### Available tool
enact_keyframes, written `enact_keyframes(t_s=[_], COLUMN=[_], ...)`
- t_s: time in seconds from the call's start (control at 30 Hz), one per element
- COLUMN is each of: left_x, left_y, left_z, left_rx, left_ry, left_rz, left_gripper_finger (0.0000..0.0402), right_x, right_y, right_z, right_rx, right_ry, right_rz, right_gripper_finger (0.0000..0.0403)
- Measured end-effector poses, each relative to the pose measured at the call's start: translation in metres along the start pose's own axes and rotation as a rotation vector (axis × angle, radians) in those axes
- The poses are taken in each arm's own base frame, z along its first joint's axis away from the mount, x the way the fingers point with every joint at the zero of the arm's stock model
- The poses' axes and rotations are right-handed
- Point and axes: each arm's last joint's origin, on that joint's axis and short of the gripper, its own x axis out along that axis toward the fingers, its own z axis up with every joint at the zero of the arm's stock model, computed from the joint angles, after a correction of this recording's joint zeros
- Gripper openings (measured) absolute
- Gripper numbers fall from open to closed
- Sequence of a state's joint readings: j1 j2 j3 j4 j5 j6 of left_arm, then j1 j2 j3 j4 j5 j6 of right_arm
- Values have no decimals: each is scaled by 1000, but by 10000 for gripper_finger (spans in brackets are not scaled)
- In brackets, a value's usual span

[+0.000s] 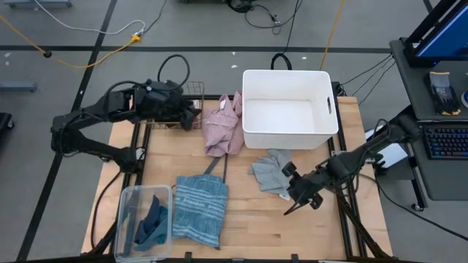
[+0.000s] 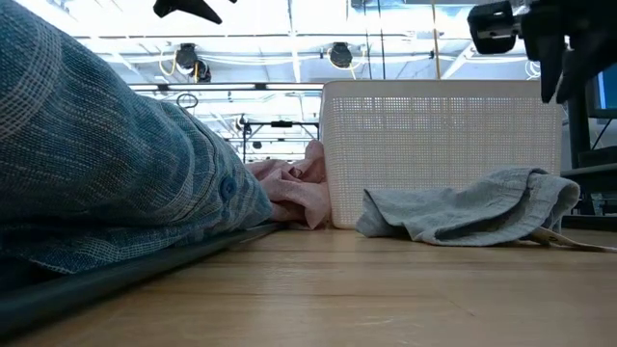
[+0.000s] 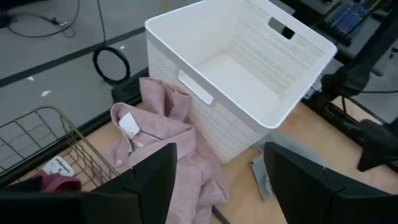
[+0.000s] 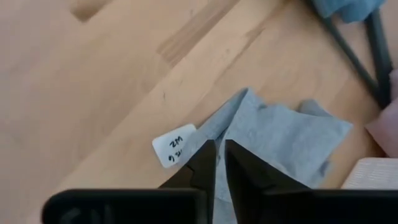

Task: Pick & Place Cloths
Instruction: Put the gray underwear into the wire basket

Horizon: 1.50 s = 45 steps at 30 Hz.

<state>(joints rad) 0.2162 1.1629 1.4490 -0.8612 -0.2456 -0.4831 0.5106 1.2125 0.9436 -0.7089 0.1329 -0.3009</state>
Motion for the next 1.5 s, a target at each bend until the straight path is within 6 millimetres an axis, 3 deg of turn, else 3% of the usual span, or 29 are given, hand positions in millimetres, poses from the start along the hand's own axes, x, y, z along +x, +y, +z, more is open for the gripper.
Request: enact_keyframes(t_s=[0.47,0.67,1.17,1.5], left_x=[-2,-3,-2,-2], left_y=[-7,-8,-8,-8], left_z=[-4,-4,-4,-5], left_rx=[23,14,21,29], left_ry=[-7,-7,-6,-4], left_rz=[0,-1,0,-1], left_gripper_finger=[246,246,246,244], right_x=[16,28,38,67], right_y=[2,-2,-4,6], right_z=[-2,-2,-4,-31], right_rx=[-184,-284,-335,-478], right_ry=[103,166,202,177], right_rz=[2,-41,-26,-34], right_gripper_finger=[170,211,209,208])
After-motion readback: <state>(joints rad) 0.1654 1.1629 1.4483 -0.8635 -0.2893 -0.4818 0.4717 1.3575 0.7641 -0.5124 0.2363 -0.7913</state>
